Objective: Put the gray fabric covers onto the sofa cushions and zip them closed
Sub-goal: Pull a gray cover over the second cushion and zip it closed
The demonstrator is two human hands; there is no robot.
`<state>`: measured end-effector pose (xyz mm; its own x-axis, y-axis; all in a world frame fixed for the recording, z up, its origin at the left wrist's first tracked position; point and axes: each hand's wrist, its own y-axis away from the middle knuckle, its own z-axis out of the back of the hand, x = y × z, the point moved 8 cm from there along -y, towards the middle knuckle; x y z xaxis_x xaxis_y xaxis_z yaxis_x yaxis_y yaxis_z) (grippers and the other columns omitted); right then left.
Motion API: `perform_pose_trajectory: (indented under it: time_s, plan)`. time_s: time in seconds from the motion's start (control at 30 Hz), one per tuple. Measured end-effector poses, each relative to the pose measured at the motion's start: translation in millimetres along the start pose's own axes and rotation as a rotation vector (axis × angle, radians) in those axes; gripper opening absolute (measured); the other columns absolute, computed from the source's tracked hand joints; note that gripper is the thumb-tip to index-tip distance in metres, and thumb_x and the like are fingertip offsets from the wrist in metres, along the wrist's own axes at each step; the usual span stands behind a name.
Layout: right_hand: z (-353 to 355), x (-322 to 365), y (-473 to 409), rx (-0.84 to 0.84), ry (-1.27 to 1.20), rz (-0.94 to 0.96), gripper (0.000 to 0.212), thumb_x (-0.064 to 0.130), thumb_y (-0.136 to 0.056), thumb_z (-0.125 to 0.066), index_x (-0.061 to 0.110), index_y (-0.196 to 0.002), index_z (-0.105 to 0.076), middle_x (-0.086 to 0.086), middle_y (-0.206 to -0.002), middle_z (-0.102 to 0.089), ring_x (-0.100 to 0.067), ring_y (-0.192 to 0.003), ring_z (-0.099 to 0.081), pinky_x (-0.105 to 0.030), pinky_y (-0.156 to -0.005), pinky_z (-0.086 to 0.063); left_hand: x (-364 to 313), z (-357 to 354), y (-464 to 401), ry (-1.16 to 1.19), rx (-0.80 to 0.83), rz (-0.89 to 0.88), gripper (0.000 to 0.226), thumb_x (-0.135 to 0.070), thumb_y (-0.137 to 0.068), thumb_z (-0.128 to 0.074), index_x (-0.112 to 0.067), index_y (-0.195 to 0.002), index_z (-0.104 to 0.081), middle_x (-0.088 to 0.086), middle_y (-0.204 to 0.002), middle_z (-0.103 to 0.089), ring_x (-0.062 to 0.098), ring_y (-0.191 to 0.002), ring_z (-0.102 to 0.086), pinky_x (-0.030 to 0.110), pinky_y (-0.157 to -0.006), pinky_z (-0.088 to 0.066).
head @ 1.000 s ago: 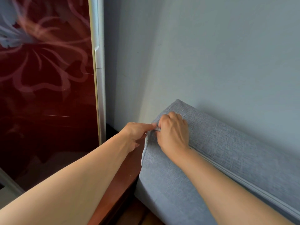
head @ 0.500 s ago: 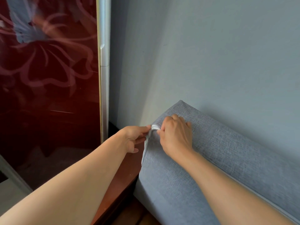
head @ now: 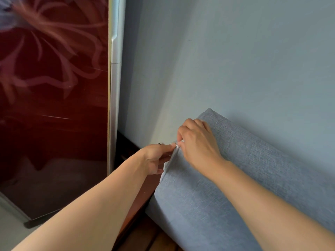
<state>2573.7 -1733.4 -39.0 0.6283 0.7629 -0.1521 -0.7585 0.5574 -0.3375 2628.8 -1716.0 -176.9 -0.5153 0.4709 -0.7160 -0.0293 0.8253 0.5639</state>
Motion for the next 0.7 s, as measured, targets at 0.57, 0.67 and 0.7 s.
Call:
perform_pose_trajectory:
  time_s: [0.57,0.67,0.7]
  plan:
    - [-4.9,-3.8,5.0,-0.060,-0.025,-0.031,0.014,0.000,-0.072,-0.072,0.011,-0.073,-0.064,-0.006,-0.082,-0.059,-0.028,-0.081,-0.055,-0.028,-0.079,-0.028,19.8,9.8,-12.5,-0.004,0.001,0.037,0.015,-0.030,-0.090,-0.060,-0.024,-0.076,-0.059,-0.009,-0.084,-0.055,0.007,-0.081,-0.049,0.027,-0.075,-0.033]
    - [-5.4,-1.3,5.5,-0.079,0.026,-0.034,0.015,-0.003,-0.070,-0.070,0.010,-0.072,-0.063,-0.007,-0.081,-0.059,-0.028,-0.080,-0.055,-0.030,-0.078,-0.031,31.8,18.0,-19.2,-0.047,-0.051,0.060,0.011,-0.032,-0.089,-0.063,-0.024,-0.081,-0.062,-0.010,-0.091,-0.058,0.009,-0.096,-0.051,0.036,-0.097,-0.026]
    - [-5.1,-0.9,5.2,-0.095,0.046,-0.039,0.015,-0.003,-0.069,-0.070,0.010,-0.072,-0.062,-0.007,-0.080,-0.059,-0.028,-0.079,-0.055,-0.031,-0.078,-0.032,34.8,21.8,-22.5,-0.064,-0.074,0.063,0.009,-0.031,-0.088,-0.063,-0.025,-0.082,-0.064,-0.009,-0.096,-0.059,0.010,-0.101,-0.050,0.039,-0.102,-0.022]
